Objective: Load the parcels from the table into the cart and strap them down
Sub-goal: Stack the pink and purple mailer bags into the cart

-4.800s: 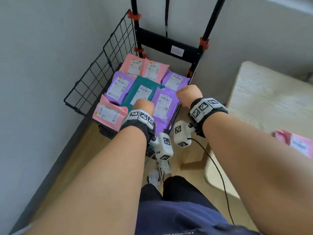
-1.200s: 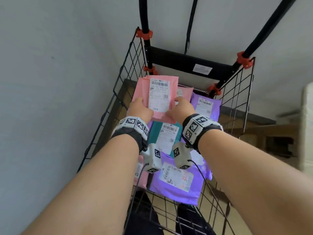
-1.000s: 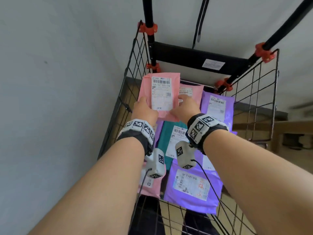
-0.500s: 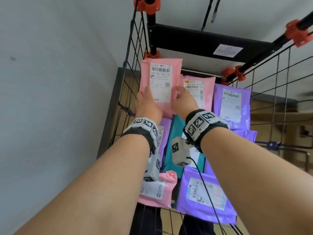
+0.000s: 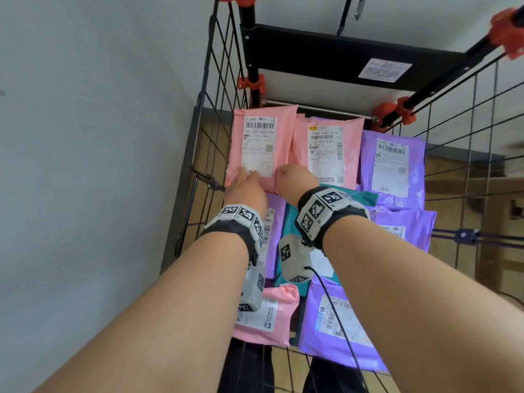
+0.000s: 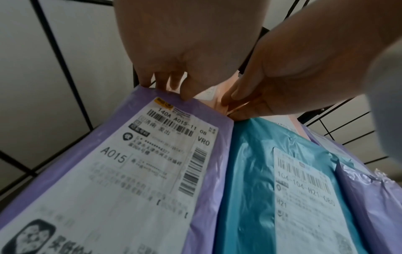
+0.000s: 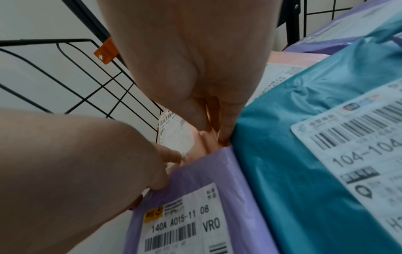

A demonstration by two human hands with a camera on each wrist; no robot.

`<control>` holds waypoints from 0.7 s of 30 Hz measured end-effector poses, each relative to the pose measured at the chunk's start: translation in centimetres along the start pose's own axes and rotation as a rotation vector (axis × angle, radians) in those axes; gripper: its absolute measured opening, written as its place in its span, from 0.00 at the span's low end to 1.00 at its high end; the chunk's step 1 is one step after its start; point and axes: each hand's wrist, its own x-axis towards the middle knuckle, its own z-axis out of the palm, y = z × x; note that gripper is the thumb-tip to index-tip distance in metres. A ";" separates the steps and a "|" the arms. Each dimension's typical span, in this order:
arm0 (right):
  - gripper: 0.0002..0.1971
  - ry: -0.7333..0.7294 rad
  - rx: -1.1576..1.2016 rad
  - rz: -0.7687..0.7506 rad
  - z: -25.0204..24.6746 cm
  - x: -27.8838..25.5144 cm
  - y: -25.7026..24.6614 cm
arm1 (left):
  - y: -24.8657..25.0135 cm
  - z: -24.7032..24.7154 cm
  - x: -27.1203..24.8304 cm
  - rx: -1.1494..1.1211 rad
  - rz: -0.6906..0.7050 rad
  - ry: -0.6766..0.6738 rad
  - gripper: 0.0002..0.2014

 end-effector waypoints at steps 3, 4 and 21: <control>0.17 -0.024 -0.067 0.023 -0.1 0.0 -0.1 | -0.2 0.3 0.3 0.042 0.030 -0.010 0.25; 0.17 -0.027 -0.083 0.024 -0.1 -0.1 -0.1 | -0.3 0.3 0.3 0.033 0.027 -0.035 0.26; 0.29 0.227 0.336 -0.047 -3.8 -7.8 6.1 | 5.6 -3.9 -8.5 -0.120 -0.097 0.083 0.34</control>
